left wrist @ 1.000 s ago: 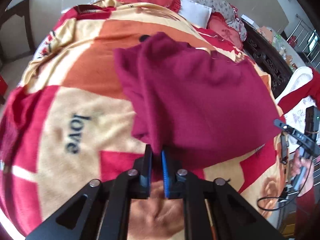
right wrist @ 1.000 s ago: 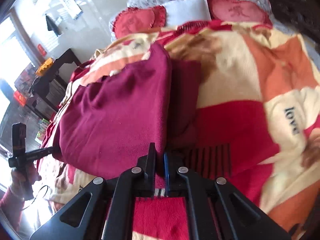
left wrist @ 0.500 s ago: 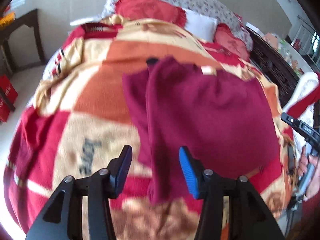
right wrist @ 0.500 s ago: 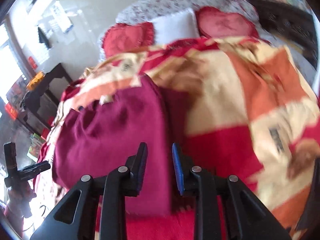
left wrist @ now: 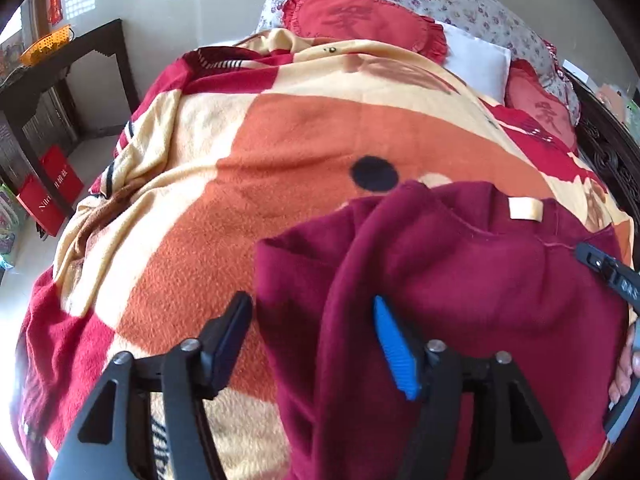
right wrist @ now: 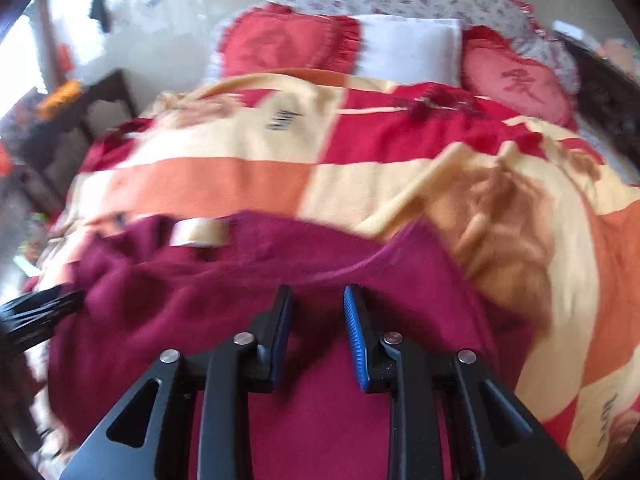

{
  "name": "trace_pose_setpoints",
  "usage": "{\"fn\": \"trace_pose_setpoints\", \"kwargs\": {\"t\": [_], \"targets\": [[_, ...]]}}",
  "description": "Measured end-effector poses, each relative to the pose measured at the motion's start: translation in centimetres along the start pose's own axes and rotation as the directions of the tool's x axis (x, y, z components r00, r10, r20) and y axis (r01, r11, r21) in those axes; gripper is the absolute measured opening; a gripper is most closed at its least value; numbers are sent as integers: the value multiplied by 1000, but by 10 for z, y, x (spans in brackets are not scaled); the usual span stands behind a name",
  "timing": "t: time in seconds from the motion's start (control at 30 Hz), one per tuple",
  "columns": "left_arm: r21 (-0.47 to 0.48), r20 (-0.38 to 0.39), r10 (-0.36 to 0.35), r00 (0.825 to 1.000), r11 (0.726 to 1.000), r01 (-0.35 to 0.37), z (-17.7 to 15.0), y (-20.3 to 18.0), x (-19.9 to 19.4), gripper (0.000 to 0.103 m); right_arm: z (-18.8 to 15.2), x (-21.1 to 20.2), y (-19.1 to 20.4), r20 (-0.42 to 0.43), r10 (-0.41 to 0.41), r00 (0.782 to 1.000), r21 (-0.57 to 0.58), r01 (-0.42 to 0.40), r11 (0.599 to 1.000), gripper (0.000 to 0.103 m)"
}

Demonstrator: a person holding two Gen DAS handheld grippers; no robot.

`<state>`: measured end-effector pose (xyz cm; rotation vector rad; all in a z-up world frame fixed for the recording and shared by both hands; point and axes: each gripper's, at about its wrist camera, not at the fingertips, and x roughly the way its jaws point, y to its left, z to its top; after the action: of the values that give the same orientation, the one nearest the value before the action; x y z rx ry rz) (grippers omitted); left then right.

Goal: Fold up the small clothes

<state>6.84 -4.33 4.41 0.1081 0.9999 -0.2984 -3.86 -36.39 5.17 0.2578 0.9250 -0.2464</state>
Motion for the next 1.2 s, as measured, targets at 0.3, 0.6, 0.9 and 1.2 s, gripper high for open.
{"fn": "trace_pose_setpoints", "kwargs": {"t": [0.3,0.6,0.9,1.2], "targets": [[-9,6,-9,1000,1000,9,-6,3,-5,70,-1,-28,14,55,103,993,43,-105,993,3],[-18,2,-19,1000,1000,19,-7,6,-10,70,-5,-7,114,-36,266,963,-154,-268,951,3],[-38,-5,-31,1000,999,30,-8,9,-13,70,13,43,133,-87,227,970,-82,-234,969,3],[-63,2,-70,998,996,70,-23,18,-39,69,27,-4,147,-56,360,931,-106,-364,926,11]]}}
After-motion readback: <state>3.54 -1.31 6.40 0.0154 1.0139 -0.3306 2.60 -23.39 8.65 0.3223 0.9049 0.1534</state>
